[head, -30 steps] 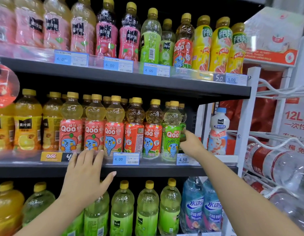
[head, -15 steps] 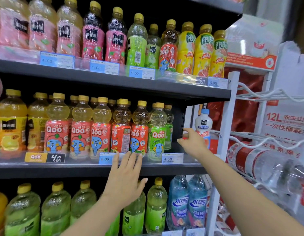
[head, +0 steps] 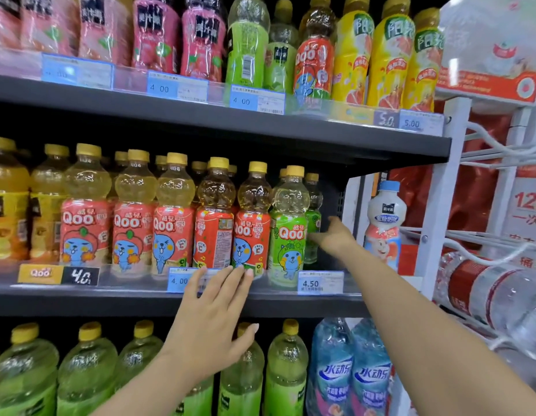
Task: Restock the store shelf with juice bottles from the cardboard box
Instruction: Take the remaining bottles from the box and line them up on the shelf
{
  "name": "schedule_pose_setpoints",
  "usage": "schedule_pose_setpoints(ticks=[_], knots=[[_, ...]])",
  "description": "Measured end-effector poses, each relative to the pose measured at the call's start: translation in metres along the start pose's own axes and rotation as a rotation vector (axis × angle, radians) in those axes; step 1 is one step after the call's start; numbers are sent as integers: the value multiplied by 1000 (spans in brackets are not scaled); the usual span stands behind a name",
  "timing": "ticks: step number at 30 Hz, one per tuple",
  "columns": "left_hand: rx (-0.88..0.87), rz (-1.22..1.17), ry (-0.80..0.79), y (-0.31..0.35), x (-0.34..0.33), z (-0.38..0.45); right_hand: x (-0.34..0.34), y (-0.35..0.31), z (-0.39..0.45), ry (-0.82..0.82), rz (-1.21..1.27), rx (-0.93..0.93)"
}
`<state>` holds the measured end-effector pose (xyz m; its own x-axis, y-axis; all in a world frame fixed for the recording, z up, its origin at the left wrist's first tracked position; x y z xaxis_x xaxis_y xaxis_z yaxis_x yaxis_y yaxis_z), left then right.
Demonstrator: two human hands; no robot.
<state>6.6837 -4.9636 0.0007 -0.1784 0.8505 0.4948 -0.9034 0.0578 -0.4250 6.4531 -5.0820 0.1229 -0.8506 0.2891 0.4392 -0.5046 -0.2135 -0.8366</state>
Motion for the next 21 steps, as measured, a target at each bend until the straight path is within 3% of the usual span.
schedule_pose_setpoints(ticks=[7, 15, 21], knots=[[19, -23, 1, 1, 8, 0, -10, -1, 18, 10, 21, -17], [42, -34, -60, 5, 15, 2, 7, -5, -18, 60, -43, 51], [61, -58, -91, 7, 21, 3, 26, -16, -53, -27, -73, 76]])
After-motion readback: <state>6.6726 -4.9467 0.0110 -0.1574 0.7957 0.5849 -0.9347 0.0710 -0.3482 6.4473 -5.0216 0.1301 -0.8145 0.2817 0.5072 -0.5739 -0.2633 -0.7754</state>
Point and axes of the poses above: each hand's wrist, its own z-axis towards the middle knuckle, its own x-axis out of the back of the hand, y = z × x, the point moved 2 cm from there along z, towards the middle knuckle, and after that the axes turned 12 degrees about z, right-handed, at the moved point
